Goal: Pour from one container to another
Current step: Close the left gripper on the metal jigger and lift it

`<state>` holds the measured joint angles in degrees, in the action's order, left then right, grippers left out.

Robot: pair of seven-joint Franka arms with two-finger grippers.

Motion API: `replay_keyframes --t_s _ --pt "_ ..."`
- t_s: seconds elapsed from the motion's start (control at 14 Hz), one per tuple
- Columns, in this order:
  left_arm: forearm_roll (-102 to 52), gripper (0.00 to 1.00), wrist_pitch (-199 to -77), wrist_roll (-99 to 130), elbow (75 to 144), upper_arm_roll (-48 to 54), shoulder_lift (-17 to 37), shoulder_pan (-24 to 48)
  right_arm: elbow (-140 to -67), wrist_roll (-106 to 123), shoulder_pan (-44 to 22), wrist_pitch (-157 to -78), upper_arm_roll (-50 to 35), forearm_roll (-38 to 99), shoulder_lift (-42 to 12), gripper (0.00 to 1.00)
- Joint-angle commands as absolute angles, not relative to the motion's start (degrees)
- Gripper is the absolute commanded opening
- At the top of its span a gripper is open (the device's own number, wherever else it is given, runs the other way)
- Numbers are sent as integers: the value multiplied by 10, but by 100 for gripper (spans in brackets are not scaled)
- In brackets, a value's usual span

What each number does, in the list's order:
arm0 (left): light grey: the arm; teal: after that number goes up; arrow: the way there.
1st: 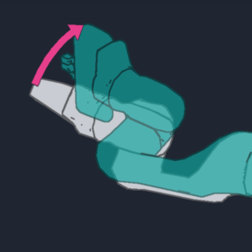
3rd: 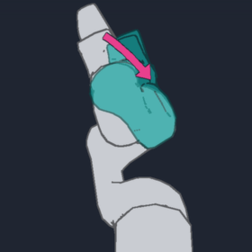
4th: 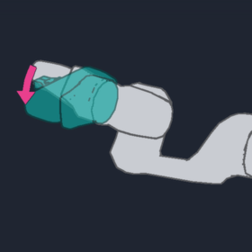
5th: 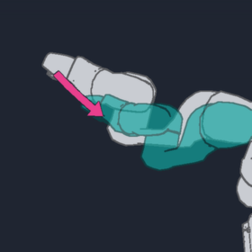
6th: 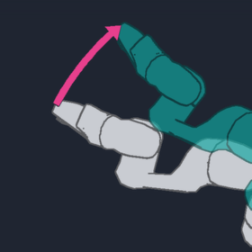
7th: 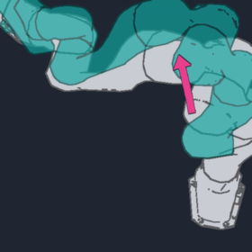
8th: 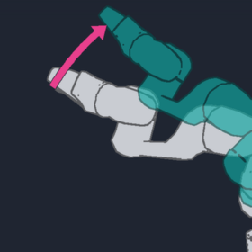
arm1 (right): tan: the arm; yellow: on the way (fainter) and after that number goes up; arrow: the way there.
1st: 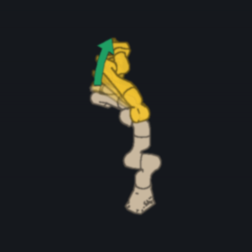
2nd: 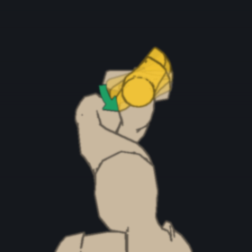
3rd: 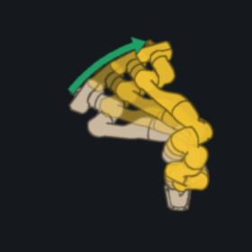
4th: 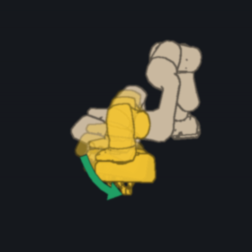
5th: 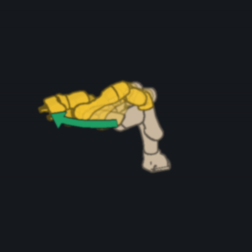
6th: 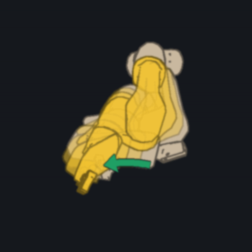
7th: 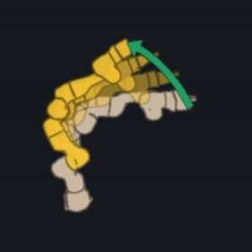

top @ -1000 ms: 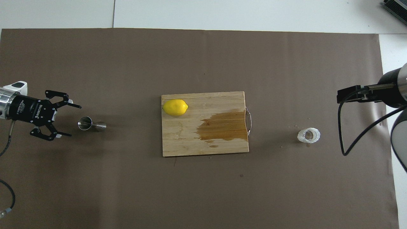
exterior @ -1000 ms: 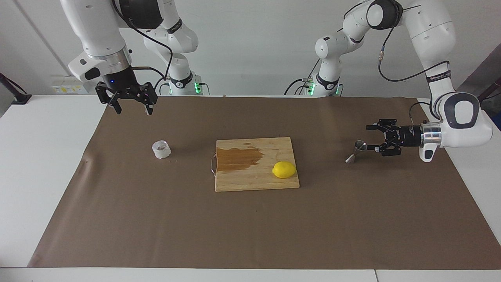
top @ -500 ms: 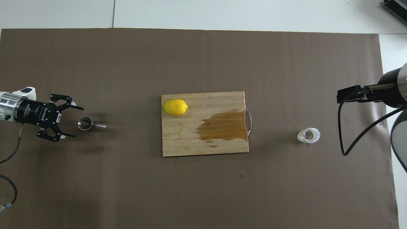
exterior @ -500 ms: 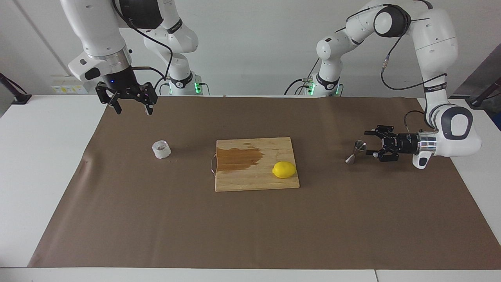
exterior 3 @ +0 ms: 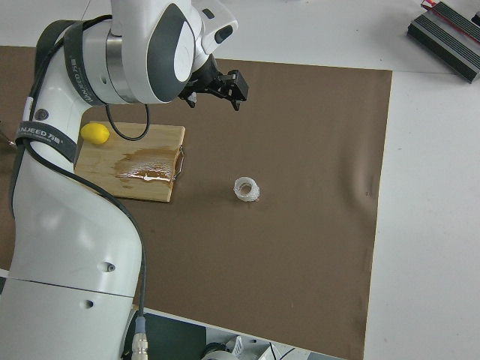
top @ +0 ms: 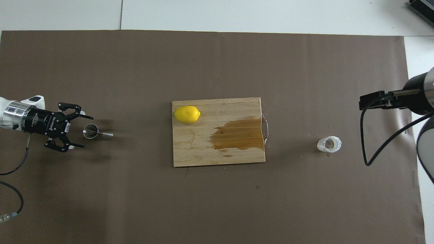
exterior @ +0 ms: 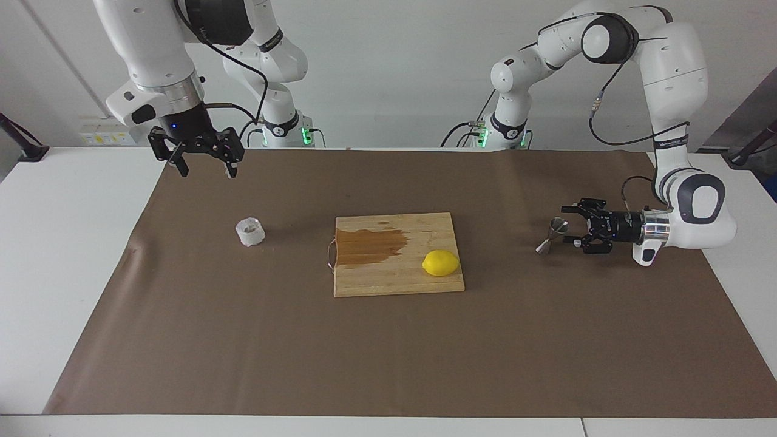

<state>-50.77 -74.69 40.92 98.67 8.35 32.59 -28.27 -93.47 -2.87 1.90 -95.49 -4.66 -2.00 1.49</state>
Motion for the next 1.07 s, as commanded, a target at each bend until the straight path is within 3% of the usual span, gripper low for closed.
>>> replay_keyframes --t_s 0.0,0.43,0.79,1.0 --pt "-515 100 -748 389 995 94 329 -295 -946 -16 27 -952 -50 -9 25 100" --pt "-515 100 -751 372 998 94 328 -296 -946 -16 27 -952 -50 -9 25 100" --pt "-513 93 -751 377 1001 94 328 -294 -946 -16 27 -952 -50 -8 25 100" --pt "-512 77 -751 379 1001 94 328 -294 -946 -16 27 -952 -50 -9 25 100"
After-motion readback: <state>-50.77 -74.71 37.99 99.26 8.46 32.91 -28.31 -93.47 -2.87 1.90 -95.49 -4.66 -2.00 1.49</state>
